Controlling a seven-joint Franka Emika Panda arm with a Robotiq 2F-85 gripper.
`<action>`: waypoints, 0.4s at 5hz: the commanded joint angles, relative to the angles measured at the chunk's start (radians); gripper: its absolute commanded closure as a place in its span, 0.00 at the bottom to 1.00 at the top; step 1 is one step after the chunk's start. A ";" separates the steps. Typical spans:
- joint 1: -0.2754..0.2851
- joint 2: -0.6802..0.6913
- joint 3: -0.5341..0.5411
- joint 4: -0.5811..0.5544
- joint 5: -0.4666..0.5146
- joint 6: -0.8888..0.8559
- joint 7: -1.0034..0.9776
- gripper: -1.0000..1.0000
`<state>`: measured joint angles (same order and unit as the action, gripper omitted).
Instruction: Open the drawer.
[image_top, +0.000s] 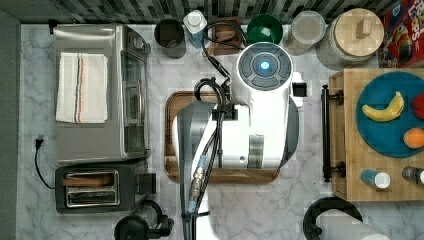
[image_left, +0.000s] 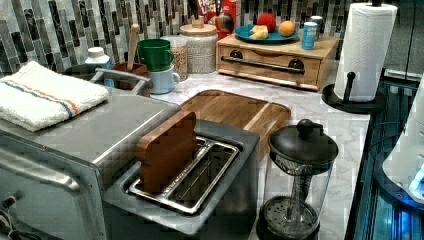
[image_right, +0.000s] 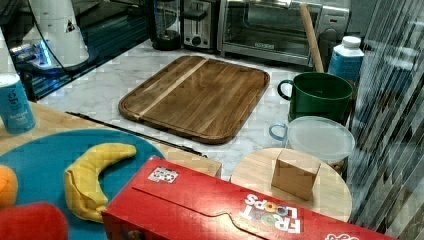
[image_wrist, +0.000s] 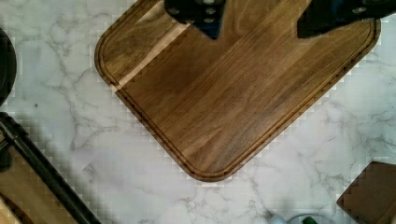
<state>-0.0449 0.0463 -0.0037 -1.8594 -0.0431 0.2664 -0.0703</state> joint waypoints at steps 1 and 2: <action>-0.005 0.001 -0.003 0.000 0.000 0.000 -0.012 0.00; -0.017 -0.020 -0.011 -0.058 0.015 0.049 -0.075 0.00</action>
<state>-0.0540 0.0589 -0.0001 -1.8896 -0.0561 0.3079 -0.0831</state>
